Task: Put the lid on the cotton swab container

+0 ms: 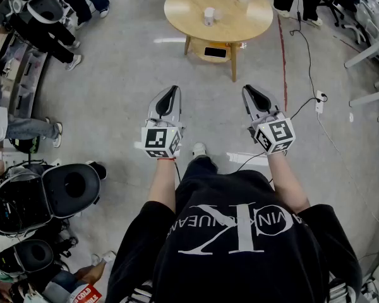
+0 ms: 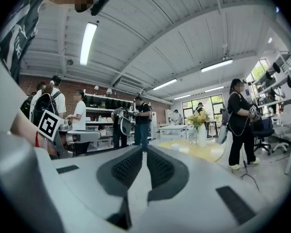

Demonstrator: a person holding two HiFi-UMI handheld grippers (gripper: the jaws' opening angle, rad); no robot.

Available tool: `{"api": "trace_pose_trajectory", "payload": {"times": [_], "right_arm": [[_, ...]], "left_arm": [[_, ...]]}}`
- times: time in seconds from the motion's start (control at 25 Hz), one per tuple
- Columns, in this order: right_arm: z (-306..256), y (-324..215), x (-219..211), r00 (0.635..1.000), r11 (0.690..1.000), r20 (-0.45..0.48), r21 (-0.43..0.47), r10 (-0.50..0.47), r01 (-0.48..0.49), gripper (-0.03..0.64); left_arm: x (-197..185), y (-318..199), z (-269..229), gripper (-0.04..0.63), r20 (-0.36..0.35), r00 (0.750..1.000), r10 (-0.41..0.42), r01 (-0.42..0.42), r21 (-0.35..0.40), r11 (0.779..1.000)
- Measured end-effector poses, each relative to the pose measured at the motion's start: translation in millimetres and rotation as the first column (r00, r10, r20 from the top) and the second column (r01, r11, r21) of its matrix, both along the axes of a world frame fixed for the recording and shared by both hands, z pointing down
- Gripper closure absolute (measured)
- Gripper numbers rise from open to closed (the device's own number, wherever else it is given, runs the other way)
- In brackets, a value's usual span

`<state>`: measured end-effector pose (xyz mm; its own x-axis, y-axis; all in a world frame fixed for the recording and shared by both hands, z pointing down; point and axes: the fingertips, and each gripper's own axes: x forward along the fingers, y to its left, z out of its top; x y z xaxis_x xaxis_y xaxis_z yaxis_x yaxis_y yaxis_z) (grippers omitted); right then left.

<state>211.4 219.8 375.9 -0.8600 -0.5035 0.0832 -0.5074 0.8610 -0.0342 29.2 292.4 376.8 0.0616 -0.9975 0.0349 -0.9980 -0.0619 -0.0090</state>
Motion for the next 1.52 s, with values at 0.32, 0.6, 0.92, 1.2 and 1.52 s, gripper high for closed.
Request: {"api": "trace_pose_trajectory", "payload": {"times": [0.32, 0.6, 0.92, 1.2, 1.52], "right_arm": [[5.7, -39.6, -43.7, 0.999, 0.999, -0.002, -0.014, 0.037, -0.037, 0.578], [19.8, -64.9, -75.3, 0.996, 0.995, -0.008, -0.043, 0.087, -0.087, 0.578], [27.3, -83.4, -95.1, 0.989, 0.981, 0.065, -0.151, 0.13, -0.119, 0.578], [21.5, -112.3, -92.4, 0.982, 0.974, 0.097, -0.174, 0.162, -0.143, 0.512], [29.8, -170.6, -104.9, 0.978, 0.968, 0.126, -0.21, 0.167, -0.138, 0.482]], "left_arm": [[-44.7, -44.7, 5.3, 0.575, -0.013, 0.999, 0.034, -0.034, -0.005, 0.999], [-81.2, -75.6, 14.8, 0.575, -0.019, 0.997, 0.08, -0.08, -0.016, 0.997], [-106.6, -98.4, 24.4, 0.574, -0.042, 0.993, 0.114, -0.115, -0.025, 0.993], [-102.9, -123.3, 29.0, 0.547, -0.068, 0.984, 0.166, -0.168, -0.026, 0.985], [-120.4, -169.6, 38.9, 0.462, -0.08, 0.983, 0.165, -0.169, -0.048, 0.984]]}}
